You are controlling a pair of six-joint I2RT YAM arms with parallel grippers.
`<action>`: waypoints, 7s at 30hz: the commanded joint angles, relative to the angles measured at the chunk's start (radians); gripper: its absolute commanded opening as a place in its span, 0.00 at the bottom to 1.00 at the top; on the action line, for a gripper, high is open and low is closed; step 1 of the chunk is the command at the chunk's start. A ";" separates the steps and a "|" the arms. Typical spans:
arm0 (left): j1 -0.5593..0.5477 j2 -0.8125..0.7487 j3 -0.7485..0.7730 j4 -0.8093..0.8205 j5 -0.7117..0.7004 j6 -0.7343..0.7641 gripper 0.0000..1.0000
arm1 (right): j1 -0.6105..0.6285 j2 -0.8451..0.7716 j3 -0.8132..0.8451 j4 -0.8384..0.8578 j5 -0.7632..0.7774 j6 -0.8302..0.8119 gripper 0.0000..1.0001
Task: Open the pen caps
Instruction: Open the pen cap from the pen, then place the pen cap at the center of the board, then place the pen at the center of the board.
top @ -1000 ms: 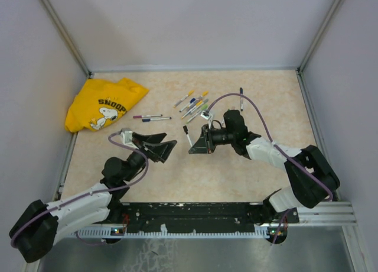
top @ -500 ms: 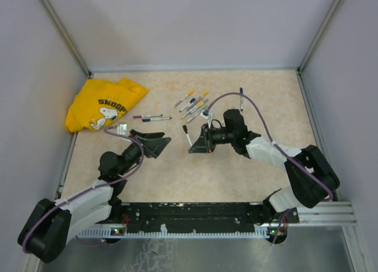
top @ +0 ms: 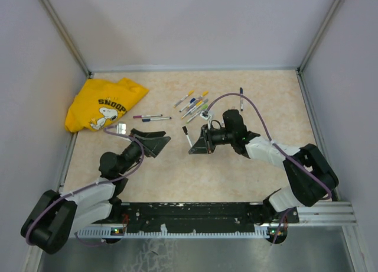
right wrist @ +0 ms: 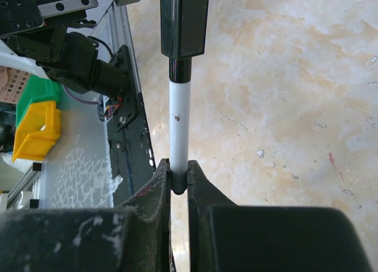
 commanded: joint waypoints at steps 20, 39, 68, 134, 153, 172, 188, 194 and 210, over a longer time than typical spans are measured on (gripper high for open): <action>-0.056 0.155 0.144 -0.118 -0.096 -0.032 0.96 | -0.006 0.016 0.062 -0.008 -0.005 -0.054 0.00; -0.147 0.374 0.312 -0.121 -0.090 0.023 0.54 | -0.006 0.022 0.068 -0.026 0.002 -0.073 0.00; -0.175 0.404 0.258 0.034 -0.014 -0.031 0.00 | -0.009 0.013 0.110 -0.102 -0.044 -0.141 0.51; 0.097 -0.331 -0.054 -0.742 -0.259 0.014 0.00 | 0.077 -0.006 0.226 -0.676 0.246 -0.779 0.00; 0.096 -0.316 0.012 -1.174 -0.530 0.032 0.00 | 0.182 0.047 0.251 -0.658 0.285 -0.750 0.00; 0.097 -0.149 0.033 -1.151 -0.573 0.052 0.08 | 0.191 0.052 0.256 -0.655 0.297 -0.740 0.00; 0.097 -0.062 0.066 -1.172 -0.591 0.029 0.09 | 0.196 0.055 0.258 -0.653 0.301 -0.738 0.00; 0.098 -0.050 0.075 -1.188 -0.597 0.014 0.09 | 0.204 0.065 0.254 -0.641 0.303 -0.723 0.00; 0.098 0.032 0.111 -1.234 -0.612 -0.043 0.09 | 0.324 0.186 0.292 -0.623 0.364 -0.672 0.00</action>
